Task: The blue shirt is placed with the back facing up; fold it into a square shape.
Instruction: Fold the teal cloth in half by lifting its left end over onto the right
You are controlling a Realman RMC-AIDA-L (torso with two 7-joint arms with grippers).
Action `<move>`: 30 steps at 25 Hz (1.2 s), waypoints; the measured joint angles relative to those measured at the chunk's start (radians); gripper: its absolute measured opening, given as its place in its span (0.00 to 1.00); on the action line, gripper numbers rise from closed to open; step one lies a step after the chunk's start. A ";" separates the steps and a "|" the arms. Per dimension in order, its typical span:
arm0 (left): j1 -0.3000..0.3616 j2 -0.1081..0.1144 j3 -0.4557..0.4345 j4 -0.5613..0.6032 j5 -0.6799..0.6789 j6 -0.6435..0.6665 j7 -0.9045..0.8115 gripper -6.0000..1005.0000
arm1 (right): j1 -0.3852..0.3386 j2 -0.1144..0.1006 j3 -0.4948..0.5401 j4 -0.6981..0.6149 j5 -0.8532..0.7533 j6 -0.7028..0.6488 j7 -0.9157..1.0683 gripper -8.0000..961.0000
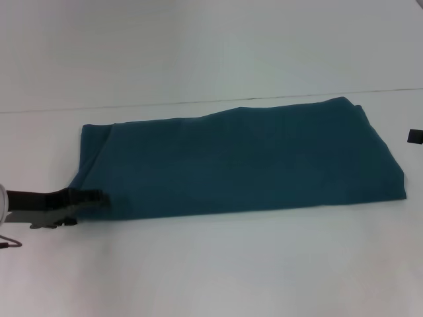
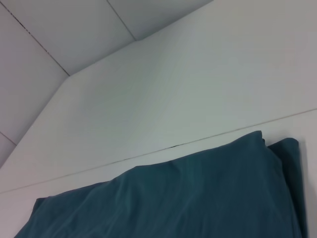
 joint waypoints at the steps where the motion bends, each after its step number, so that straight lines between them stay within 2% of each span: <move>1: -0.002 0.000 0.000 0.000 0.000 0.000 0.000 0.93 | 0.000 0.000 0.000 0.000 0.000 0.000 0.000 0.96; 22: -0.031 -0.004 0.001 -0.005 0.000 -0.015 0.014 0.93 | 0.002 0.000 0.001 0.000 0.001 -0.001 0.000 0.96; 30: -0.031 -0.008 0.040 -0.005 0.001 -0.032 0.055 0.93 | 0.003 0.000 0.005 0.000 0.008 -0.002 -0.001 0.95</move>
